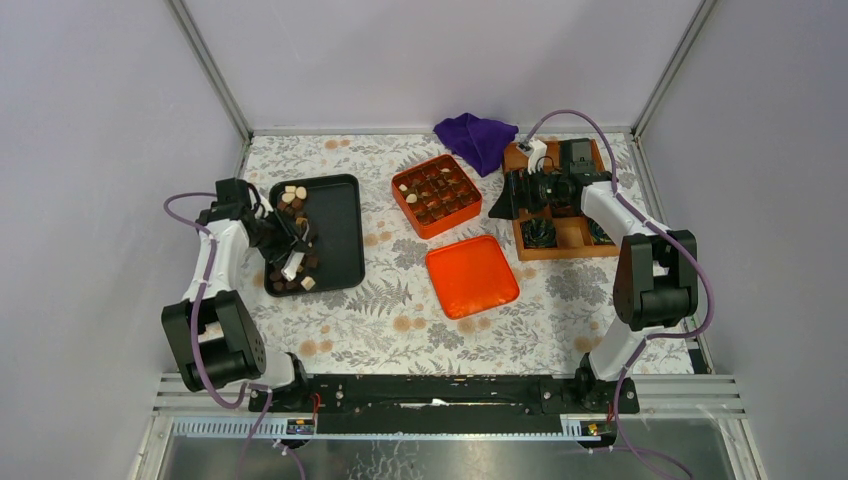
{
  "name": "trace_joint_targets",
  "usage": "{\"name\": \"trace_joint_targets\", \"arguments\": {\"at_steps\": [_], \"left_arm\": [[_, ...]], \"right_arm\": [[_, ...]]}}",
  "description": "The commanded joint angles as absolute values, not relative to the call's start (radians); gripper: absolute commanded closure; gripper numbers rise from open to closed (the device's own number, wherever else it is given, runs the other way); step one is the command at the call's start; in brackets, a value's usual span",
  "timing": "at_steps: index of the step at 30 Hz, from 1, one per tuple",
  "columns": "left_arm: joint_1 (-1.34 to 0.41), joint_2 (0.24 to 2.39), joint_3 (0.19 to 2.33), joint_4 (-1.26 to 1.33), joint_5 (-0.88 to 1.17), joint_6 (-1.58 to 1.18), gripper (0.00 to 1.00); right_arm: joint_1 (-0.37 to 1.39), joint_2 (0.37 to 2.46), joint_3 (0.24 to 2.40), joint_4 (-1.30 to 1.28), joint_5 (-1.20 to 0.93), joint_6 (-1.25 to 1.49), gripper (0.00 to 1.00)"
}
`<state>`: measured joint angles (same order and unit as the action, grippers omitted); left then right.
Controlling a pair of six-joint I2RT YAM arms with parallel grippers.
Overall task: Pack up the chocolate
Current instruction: Pick up the fake chocolate from the plate.
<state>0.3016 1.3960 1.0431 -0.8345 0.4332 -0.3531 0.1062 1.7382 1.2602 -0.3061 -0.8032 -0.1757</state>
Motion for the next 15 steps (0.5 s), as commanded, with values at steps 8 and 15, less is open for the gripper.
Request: {"name": "trace_joint_targets", "arguments": {"at_steps": [8,15], "left_arm": [[0.29,1.354,1.114,-0.872,0.328,-0.328,0.6],[0.289,1.408,1.156,-0.846,0.293,-0.318,0.56]], "right_arm": [[0.103,1.741,1.301,-0.298,-0.841,-0.181,0.01],[0.104,1.743,1.299,-0.296,-0.845,-0.178,0.0]]}}
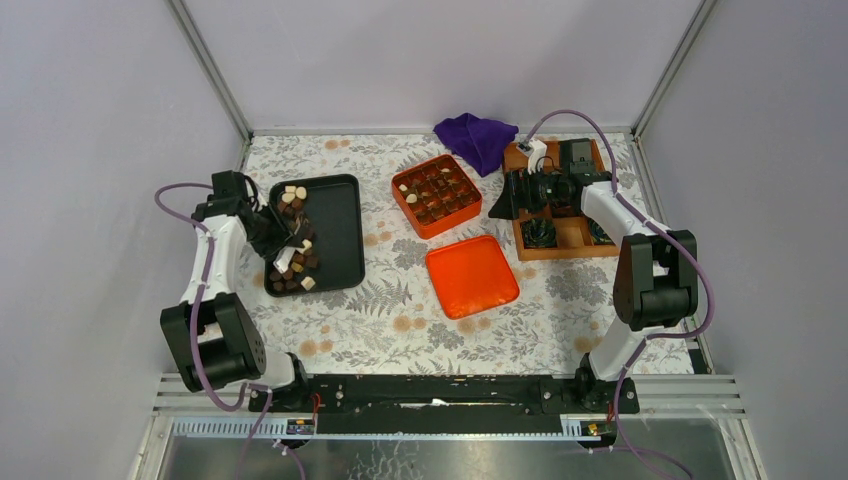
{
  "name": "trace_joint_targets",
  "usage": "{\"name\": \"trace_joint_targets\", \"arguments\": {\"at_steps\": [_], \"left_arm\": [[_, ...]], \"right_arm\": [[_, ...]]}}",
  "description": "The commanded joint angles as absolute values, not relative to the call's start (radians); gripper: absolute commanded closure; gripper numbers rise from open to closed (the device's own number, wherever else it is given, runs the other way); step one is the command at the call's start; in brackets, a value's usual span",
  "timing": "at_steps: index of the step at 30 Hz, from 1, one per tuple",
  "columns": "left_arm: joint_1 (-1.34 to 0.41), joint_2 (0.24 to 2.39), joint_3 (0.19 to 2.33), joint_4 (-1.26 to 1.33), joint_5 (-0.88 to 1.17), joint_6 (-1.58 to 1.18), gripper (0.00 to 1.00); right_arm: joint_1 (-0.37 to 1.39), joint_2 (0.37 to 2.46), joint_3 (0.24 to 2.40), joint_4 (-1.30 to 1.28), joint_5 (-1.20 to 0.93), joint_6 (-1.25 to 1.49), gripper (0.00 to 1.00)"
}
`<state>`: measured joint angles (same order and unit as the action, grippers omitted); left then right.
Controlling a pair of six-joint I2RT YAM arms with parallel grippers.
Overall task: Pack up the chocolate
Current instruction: Pick up the fake chocolate from the plate.
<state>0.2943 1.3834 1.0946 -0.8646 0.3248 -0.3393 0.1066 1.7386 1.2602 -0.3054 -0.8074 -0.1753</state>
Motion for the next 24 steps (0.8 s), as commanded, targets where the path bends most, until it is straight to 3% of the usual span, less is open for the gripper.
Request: {"name": "trace_joint_targets", "arguments": {"at_steps": [1,14,24], "left_arm": [[0.287,1.416,1.165,-0.843,0.291,-0.318,0.56],[0.268,1.488,1.197,-0.818,0.267,-0.303,0.5],[0.26,1.542,1.224,-0.793,0.252,-0.325,0.53]], "right_arm": [[0.104,1.741,1.299,-0.296,-0.844,-0.178,0.0],[0.102,1.743,1.302,-0.301,-0.841,-0.181,0.0],[0.103,1.746,1.301,-0.301,-0.841,-0.183,0.0]]}}
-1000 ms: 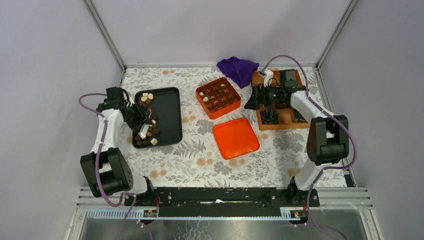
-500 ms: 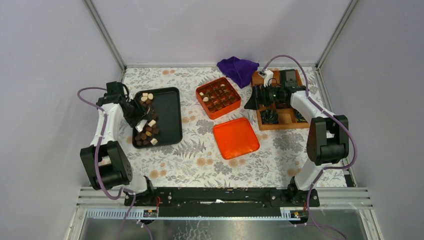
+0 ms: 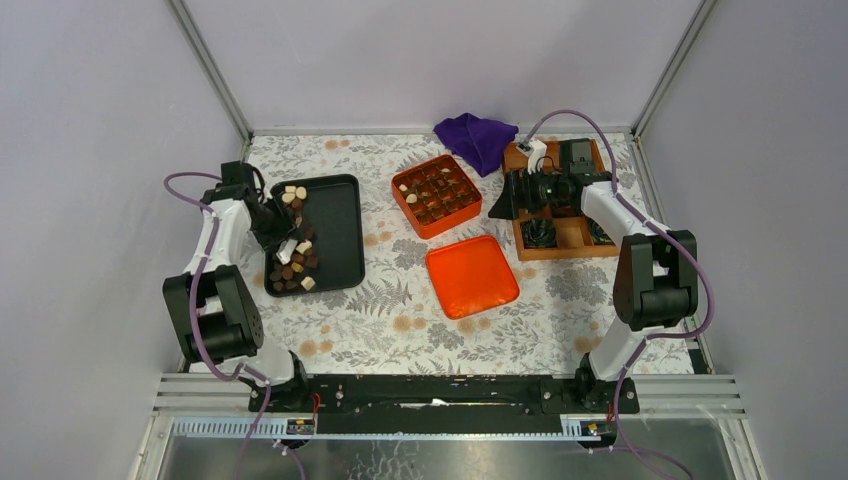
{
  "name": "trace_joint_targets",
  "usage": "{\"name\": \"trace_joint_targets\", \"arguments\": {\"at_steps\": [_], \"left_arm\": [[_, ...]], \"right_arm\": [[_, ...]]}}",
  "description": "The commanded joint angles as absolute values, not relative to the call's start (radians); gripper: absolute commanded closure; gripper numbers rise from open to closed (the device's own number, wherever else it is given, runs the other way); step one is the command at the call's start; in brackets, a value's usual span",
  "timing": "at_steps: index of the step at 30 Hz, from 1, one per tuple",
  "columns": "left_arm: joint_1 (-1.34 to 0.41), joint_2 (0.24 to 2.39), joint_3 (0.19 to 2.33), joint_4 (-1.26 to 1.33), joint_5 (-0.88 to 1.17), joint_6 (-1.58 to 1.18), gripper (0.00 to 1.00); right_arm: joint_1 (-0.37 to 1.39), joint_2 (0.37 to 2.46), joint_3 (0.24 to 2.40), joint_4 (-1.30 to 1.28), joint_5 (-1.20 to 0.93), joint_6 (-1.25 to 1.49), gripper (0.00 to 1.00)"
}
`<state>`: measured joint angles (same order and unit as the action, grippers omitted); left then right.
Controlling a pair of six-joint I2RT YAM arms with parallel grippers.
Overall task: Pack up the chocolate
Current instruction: Pick up the fake chocolate from the plate.
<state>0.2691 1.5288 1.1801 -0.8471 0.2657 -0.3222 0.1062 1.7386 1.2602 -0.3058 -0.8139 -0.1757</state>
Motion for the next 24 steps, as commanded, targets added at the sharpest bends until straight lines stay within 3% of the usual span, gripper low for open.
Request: {"name": "trace_joint_targets", "arguments": {"at_steps": [1,12,24], "left_arm": [[0.258,1.546,1.226,-0.793,0.251,-0.326,0.54],[0.225,1.561,1.217,-0.793,0.229,-0.332,0.59],[0.218,1.498,1.207,-0.781,0.291,-0.321,0.87]], "right_arm": [[0.104,1.746,1.301,-0.301,-0.842,-0.183,0.0],[0.103,1.749,1.302,-0.304,-0.839,-0.184,0.0],[0.103,1.749,1.304,-0.305,-0.841,-0.186,0.0]]}}
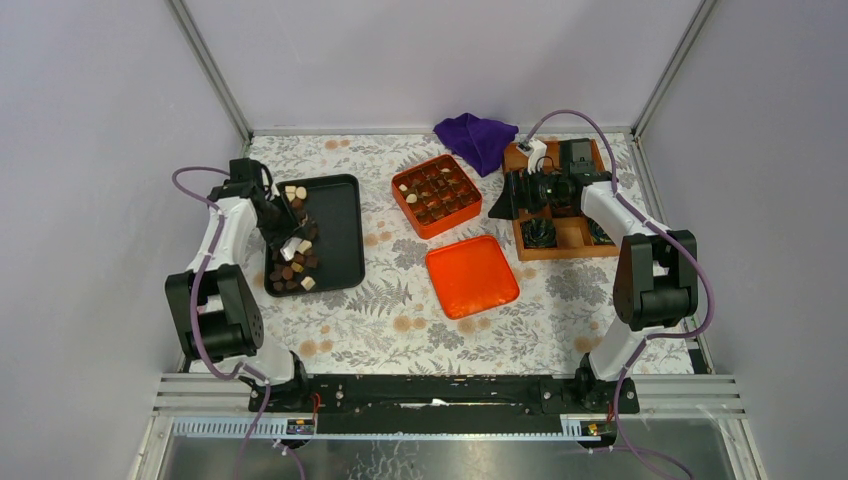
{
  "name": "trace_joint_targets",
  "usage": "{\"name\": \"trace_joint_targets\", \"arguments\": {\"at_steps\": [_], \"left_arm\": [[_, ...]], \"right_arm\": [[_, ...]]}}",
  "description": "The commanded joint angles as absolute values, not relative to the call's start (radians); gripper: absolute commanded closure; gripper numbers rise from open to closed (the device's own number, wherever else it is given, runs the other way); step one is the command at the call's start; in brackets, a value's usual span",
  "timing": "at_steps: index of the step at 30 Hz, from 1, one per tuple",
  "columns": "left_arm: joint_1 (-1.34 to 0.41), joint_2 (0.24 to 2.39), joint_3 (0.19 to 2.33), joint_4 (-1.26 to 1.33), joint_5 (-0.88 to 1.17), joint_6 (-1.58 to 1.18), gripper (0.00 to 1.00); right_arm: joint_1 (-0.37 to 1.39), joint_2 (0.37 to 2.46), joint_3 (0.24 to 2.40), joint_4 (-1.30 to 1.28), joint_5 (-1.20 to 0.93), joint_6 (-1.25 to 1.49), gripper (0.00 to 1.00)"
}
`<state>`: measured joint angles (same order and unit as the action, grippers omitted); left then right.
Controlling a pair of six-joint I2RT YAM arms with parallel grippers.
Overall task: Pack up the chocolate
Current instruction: Pick up the fake chocolate from the plate.
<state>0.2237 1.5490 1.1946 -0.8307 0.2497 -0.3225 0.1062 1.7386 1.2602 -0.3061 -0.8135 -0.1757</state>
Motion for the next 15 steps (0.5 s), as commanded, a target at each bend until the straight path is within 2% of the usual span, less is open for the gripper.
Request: {"name": "trace_joint_targets", "arguments": {"at_steps": [1,15], "left_arm": [[0.218,1.493,1.204,-0.776,0.299,-0.322,0.89],[0.216,1.371,1.095,-0.647,0.486,-0.33,0.94]], "right_arm": [[0.103,1.749,1.303,-0.304,-0.841,-0.186,0.0],[0.103,1.747,1.302,-0.306,-0.854,-0.187,0.0]]}}
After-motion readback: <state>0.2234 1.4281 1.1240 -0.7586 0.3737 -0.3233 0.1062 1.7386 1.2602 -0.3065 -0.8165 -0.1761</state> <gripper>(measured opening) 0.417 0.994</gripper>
